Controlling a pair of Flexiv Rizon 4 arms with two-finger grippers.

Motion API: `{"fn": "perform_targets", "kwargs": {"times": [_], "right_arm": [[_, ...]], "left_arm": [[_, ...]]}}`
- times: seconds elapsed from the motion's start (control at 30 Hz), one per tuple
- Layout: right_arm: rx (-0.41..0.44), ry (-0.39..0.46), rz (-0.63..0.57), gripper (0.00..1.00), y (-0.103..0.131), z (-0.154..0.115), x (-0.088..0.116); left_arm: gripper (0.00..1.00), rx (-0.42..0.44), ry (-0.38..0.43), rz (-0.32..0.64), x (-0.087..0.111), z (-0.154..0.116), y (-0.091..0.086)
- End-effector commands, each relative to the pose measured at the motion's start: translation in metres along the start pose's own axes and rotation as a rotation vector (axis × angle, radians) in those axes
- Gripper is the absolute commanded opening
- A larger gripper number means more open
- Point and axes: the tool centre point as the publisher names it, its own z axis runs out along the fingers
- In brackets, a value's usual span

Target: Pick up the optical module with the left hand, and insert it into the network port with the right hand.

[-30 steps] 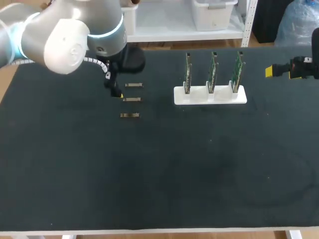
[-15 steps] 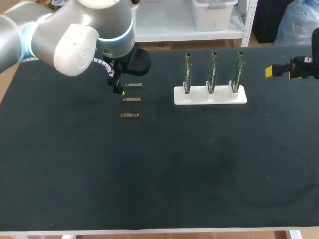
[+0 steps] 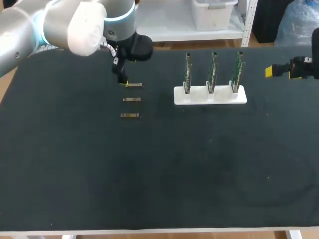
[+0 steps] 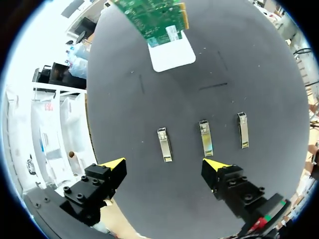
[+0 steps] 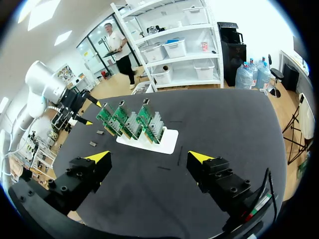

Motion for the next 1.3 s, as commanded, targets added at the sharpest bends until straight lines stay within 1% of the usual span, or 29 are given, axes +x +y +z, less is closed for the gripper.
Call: {"fn": "perform_targets", "kwargs": {"times": [0.03, 0.13, 0.27, 0.47, 0.6, 0.8, 0.9, 1.3], "right_arm": [[0.000, 0.000, 0.000, 1.00, 0.000, 0.000, 0.000], [0.000, 0.000, 0.000, 1.00, 0.000, 0.000, 0.000], [0.000, 0.000, 0.000, 1.00, 0.000, 0.000, 0.000], [0.000, 0.000, 0.000, 1.00, 0.000, 0.000, 0.000], [0.000, 0.000, 0.000, 1.00, 0.000, 0.000, 0.000], [0.000, 0.000, 0.000, 1.00, 0.000, 0.000, 0.000], [0.000, 0.000, 0.000, 1.00, 0.000, 0.000, 0.000], [0.000, 0.000, 0.000, 1.00, 0.000, 0.000, 0.000]], "left_arm": [[1.00, 0.087, 0.017, -0.025, 0.003, 0.006, 0.008], [1.00, 0.098, 0.025, -0.058, 0.005, 0.010, 0.005], [1.00, 0.110, 0.009, -0.092, 0.004, 0.014, 0.002], [1.00, 0.101, -0.010, -0.116, 0.000, 0.019, 0.000], [1.00, 0.072, -0.023, -0.152, -0.002, 0.024, -0.001], [1.00, 0.056, -0.042, -0.172, -0.002, 0.031, -0.005], [1.00, 0.055, -0.022, -0.181, -0.001, 0.036, -0.007], [1.00, 0.060, -0.014, -0.198, -0.002, 0.047, -0.011]]}}
